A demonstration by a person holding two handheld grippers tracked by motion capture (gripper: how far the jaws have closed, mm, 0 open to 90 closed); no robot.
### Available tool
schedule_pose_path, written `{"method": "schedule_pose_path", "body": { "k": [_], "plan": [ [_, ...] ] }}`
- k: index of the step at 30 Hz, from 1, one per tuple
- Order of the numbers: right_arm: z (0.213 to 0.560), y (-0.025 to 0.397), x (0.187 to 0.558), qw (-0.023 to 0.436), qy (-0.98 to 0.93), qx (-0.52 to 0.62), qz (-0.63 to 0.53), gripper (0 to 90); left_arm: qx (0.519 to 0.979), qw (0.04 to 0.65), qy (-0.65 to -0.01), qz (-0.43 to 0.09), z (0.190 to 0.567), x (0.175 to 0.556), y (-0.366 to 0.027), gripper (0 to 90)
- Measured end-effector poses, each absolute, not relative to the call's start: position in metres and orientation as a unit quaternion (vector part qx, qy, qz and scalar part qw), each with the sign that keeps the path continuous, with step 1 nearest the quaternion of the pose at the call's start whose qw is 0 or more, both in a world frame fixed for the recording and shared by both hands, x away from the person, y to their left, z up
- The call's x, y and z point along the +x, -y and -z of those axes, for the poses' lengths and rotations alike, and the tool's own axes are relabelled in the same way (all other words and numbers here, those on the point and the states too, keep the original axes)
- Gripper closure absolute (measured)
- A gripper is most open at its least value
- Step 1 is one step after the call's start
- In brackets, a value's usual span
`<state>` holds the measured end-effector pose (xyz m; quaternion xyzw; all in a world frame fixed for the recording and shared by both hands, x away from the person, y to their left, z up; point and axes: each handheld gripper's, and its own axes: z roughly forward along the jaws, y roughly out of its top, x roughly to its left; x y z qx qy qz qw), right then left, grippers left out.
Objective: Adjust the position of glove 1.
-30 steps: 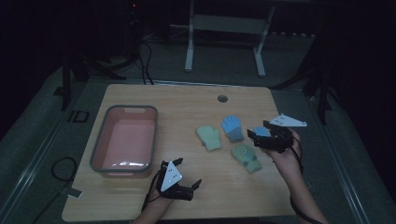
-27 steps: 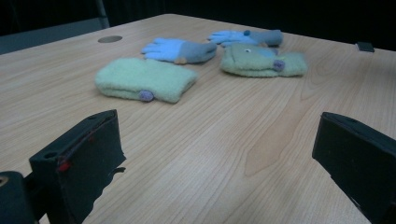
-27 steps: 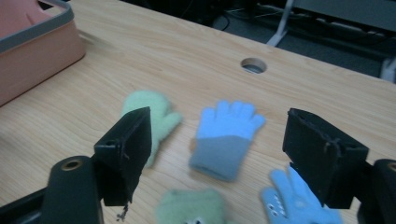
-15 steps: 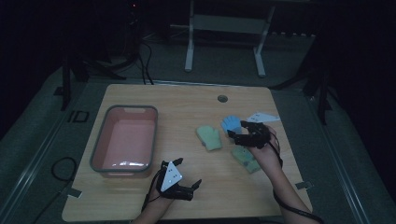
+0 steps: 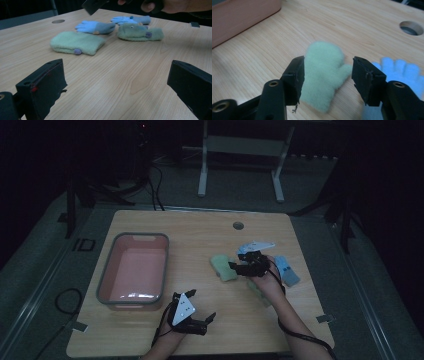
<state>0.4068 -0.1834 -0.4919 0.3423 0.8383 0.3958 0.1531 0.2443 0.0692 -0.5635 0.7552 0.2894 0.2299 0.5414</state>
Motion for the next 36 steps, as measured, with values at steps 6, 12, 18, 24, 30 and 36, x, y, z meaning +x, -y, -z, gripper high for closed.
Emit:
{"method": "schedule_pose_path", "body": {
  "k": [6,12,18,24,30,36],
  "plan": [
    [0.505,0.174,0.42,0.141,-0.846,0.341,-0.384,51.4,0.755,0.542,-0.29,-0.229,0.563,0.245,-0.069,1.9],
    [0.52,0.163,0.432,0.13,-0.858,0.334,-0.368,56.4,0.755,0.542,-0.289,-0.228,0.563,0.245,-0.07,1.9],
    [0.532,0.155,0.44,0.132,-0.868,0.325,-0.353,58.7,0.755,0.542,-0.289,-0.227,0.563,0.245,-0.07,1.8],
    [0.545,0.148,0.439,0.124,-0.876,0.315,-0.343,64.3,0.756,0.542,-0.289,-0.227,0.563,0.245,-0.07,1.9],
    [0.547,0.148,0.439,0.119,-0.868,0.334,-0.348,75.3,0.756,0.541,-0.289,-0.229,0.563,0.244,-0.069,1.9],
    [0.544,0.14,0.433,0.136,-0.861,0.359,-0.333,85.4,0.756,0.54,-0.289,-0.228,0.563,0.245,-0.069,1.9]
  ]
}}
